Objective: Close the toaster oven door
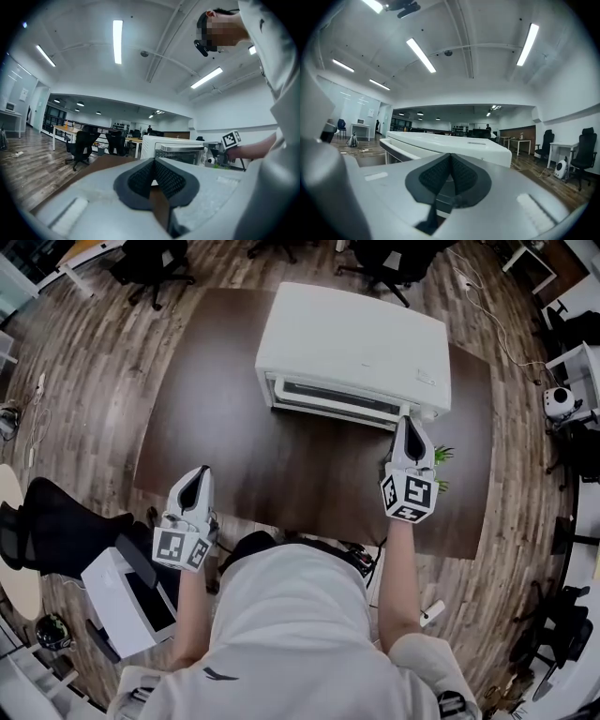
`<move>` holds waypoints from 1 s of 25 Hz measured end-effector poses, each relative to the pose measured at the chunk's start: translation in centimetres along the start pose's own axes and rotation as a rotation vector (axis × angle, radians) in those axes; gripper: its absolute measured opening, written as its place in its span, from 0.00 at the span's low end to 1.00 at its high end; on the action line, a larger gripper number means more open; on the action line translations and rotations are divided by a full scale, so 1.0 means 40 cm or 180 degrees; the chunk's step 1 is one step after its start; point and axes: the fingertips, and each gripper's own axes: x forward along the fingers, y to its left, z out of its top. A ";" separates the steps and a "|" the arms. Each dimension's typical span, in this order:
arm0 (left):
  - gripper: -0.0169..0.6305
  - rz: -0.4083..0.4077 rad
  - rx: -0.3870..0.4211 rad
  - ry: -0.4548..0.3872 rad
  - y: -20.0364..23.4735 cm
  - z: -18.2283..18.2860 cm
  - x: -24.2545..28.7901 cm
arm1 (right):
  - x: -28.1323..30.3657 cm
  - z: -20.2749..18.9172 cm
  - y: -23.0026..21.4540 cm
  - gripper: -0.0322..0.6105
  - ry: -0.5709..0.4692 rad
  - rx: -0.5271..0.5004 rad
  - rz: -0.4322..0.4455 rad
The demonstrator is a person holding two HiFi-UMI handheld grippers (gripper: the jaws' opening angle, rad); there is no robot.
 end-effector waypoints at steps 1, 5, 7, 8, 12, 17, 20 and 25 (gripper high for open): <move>0.03 0.0024 -0.0006 -0.0004 0.007 0.000 -0.005 | 0.013 0.005 -0.002 0.05 -0.0001 0.0010 -0.0004; 0.03 0.0099 -0.0028 -0.0024 0.026 0.005 -0.025 | 0.025 0.012 0.002 0.05 -0.0013 0.0074 -0.0001; 0.03 0.0104 -0.0034 -0.0031 0.031 0.004 -0.027 | 0.024 0.012 0.004 0.05 -0.0014 0.0096 0.0013; 0.03 0.0102 -0.0035 -0.0036 0.032 0.003 -0.028 | 0.020 0.013 0.006 0.05 -0.0032 0.0104 0.0031; 0.03 0.0075 -0.0040 -0.0040 0.030 0.003 -0.027 | -0.049 0.012 0.037 0.05 -0.0139 0.0079 0.0089; 0.03 -0.0051 -0.0046 -0.0034 0.010 -0.002 -0.010 | -0.183 -0.069 0.117 0.05 0.0143 -0.0023 0.0257; 0.03 -0.0173 -0.0046 -0.0019 -0.015 -0.006 0.005 | -0.241 -0.106 0.147 0.05 0.0266 0.0043 0.0301; 0.03 -0.0358 -0.0046 -0.0014 -0.058 -0.014 0.029 | -0.273 -0.110 0.154 0.05 0.0300 0.0112 0.0225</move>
